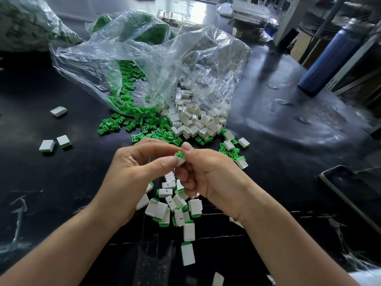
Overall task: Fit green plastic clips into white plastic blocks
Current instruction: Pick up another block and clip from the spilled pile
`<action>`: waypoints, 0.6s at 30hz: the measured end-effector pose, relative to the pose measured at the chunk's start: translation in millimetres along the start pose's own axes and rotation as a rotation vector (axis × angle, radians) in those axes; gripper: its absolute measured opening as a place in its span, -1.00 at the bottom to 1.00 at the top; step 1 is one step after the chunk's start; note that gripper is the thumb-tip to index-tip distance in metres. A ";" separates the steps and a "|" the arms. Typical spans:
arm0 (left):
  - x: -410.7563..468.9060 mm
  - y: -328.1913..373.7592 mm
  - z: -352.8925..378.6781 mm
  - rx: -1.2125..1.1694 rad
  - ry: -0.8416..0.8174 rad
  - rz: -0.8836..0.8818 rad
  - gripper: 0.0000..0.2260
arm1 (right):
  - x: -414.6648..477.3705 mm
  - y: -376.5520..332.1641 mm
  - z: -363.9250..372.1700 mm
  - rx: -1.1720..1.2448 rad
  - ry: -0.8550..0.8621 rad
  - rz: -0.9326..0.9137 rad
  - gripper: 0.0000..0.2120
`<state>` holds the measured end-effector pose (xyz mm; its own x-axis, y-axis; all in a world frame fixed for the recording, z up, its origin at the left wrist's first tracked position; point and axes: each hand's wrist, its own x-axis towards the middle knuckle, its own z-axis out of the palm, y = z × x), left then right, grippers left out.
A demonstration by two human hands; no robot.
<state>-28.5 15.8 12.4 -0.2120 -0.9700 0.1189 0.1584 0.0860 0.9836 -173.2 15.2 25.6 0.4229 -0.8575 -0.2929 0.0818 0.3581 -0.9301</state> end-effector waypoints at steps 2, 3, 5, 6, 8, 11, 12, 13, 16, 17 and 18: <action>-0.6 1.6 1.4 -0.041 -0.030 0.006 -0.86 | -0.4 0.1 -0.3 -0.029 -0.003 -0.022 -0.64; -0.8 1.6 1.1 -0.043 -0.033 0.006 -0.82 | -0.7 -0.1 -0.6 -0.046 -0.002 -0.032 -0.65; -0.8 1.1 0.5 -0.022 -0.023 -0.010 -0.81 | -1.0 -0.2 -1.5 -0.072 -0.003 -0.045 -0.66; -0.9 1.3 -0.2 -0.023 -0.018 -0.016 -0.81 | -0.9 -0.1 -2.0 -0.087 -0.004 -0.051 -0.66; -0.9 1.8 -0.4 -0.047 -0.020 -0.030 -0.85 | -0.8 0.8 -2.1 -0.132 0.000 -0.060 -0.64; -1.4 2.2 -0.7 -0.035 -0.007 -0.082 -0.84 | -1.5 1.9 0.3 -0.219 0.015 -0.078 -0.66; -1.0 1.8 -1.1 -0.029 -0.007 -0.108 -0.84 | -1.6 1.9 0.9 -0.236 0.017 -0.084 -0.67; -0.9 1.7 -1.8 -0.027 -0.011 -0.134 -0.83 | -1.9 1.2 0.8 -0.242 0.013 -0.084 -0.66; -0.6 3.9 -4.0 -0.019 -0.028 -0.174 -0.82 | -2.8 -1.1 -1.8 -0.259 -0.033 -0.069 -0.64; -0.8 4.6 -4.9 -0.016 -0.038 -0.181 -0.81 | -3.4 -1.8 -2.2 -0.267 -0.050 -0.064 -0.64; -0.9 5.1 -5.7 -0.016 -0.047 -0.188 -0.81 | -4.0 -2.6 -2.2 -0.272 -0.065 -0.060 -0.65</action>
<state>-22.0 15.8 16.5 -0.2843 -0.9569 -0.0598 0.1266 -0.0993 0.9870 -177.1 16.9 28.7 0.4821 -0.8457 -0.2289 -0.1329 0.1877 -0.9732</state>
